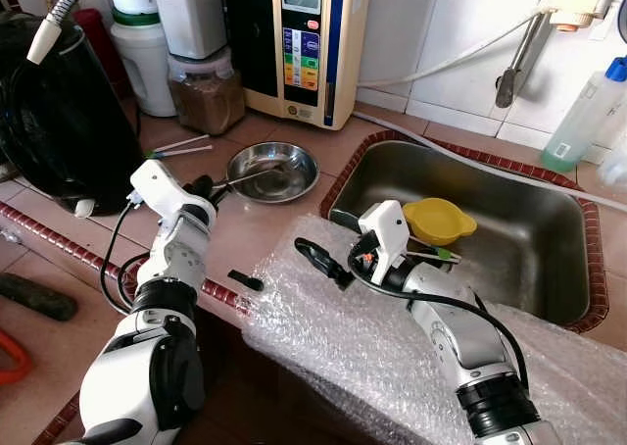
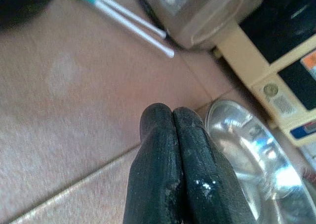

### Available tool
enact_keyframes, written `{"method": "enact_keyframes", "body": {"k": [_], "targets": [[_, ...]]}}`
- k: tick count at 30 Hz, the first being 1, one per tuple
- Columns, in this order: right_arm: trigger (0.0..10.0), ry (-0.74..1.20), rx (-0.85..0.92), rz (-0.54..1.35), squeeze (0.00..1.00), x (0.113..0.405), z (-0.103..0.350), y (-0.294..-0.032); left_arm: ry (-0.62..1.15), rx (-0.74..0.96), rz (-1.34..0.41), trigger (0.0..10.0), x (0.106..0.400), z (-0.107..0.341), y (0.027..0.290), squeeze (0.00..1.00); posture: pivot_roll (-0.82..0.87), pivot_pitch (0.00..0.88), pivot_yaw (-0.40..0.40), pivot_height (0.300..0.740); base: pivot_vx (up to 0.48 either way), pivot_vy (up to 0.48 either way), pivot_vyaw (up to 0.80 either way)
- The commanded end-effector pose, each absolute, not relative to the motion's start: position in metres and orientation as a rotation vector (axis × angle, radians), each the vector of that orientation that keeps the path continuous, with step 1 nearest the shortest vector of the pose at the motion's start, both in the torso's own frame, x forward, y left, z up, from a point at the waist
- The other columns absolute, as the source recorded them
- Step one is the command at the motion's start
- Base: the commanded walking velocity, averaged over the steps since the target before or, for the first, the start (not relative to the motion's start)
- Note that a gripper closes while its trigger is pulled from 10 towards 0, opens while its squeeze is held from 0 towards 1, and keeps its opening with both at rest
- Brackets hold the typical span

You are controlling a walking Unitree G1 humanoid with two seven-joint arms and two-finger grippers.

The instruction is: Kitchen organization

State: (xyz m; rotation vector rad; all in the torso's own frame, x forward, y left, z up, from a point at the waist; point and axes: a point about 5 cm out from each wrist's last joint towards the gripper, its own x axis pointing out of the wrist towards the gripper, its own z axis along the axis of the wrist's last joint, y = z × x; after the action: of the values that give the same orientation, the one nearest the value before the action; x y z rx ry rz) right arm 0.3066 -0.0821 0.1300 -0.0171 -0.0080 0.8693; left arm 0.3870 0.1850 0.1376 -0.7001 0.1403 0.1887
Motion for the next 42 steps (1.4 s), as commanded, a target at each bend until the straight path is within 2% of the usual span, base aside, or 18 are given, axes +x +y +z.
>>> {"method": "enact_keyframes", "body": {"k": [1,14,18,19,20,21,25,31,35,42], "targets": [[10.0,-0.018,-0.031,0.870,0.62,0.309,0.133,-0.081,0.112,-0.702,0.197,0.0,0.389,0.148,0.190,0.00,0.07,0.000,0.037,0.740,0.000,0.000,0.00],[10.0,-0.019,-0.043,0.852,0.63,0.314,0.134,-0.082,0.004,-0.792,0.035,0.0,0.385,0.178,0.176,0.00,0.08,0.000,0.027,0.740,0.000,0.000,0.00],[10.0,-0.018,-0.046,0.844,0.62,0.314,0.134,-0.083,-0.002,-0.718,0.037,0.0,0.382,0.178,0.176,0.00,0.08,0.000,0.027,0.740,0.000,0.000,0.00],[10.0,-0.016,-0.048,0.842,0.62,0.315,0.133,-0.083,-0.010,-0.708,0.045,3.6,0.381,0.178,0.177,0.00,0.08,0.000,0.027,0.740,0.000,0.000,0.00],[10.0,-0.016,-0.049,0.841,0.62,0.315,0.132,-0.083,-0.013,-0.706,0.045,3.6,0.381,0.178,0.177,0.00,0.08,0.000,0.027,0.740,0.000,0.000,0.00],[10.0,-0.013,-0.052,0.840,0.62,0.314,0.131,-0.083,-0.023,-0.706,0.053,10.0,0.381,0.178,0.178,1.00,0.08,0.000,0.027,0.740,0.000,0.000,0.00],[10.0,-0.011,-0.058,0.840,0.62,0.314,0.130,-0.083,-0.062,-0.703,0.040,10.0,0.381,0.184,0.178,1.00,0.08,0.000,0.027,0.740,0.000,0.000,0.00],[10.0,-0.013,-0.069,0.839,0.63,0.315,0.130,-0.082,-0.140,-0.590,0.001,10.0,0.378,0.194,0.171,1.00,0.08,0.000,0.027,0.740,0.000,0.000,0.00],[10.0,-0.014,-0.075,0.842,0.62,0.315,0.130,-0.081,-0.065,-0.675,0.128,10.0,0.379,0.173,0.182,1.00,0.08,0.000,0.027,0.740,0.000,0.000,0.00],[10.0,-0.013,-0.081,0.838,0.62,0.314,0.129,-0.082,-0.022,-0.736,0.155,10.0,0.383,0.161,0.187,1.00,0.07,0.000,0.034,0.740,0.000,0.000,0.00]]}}
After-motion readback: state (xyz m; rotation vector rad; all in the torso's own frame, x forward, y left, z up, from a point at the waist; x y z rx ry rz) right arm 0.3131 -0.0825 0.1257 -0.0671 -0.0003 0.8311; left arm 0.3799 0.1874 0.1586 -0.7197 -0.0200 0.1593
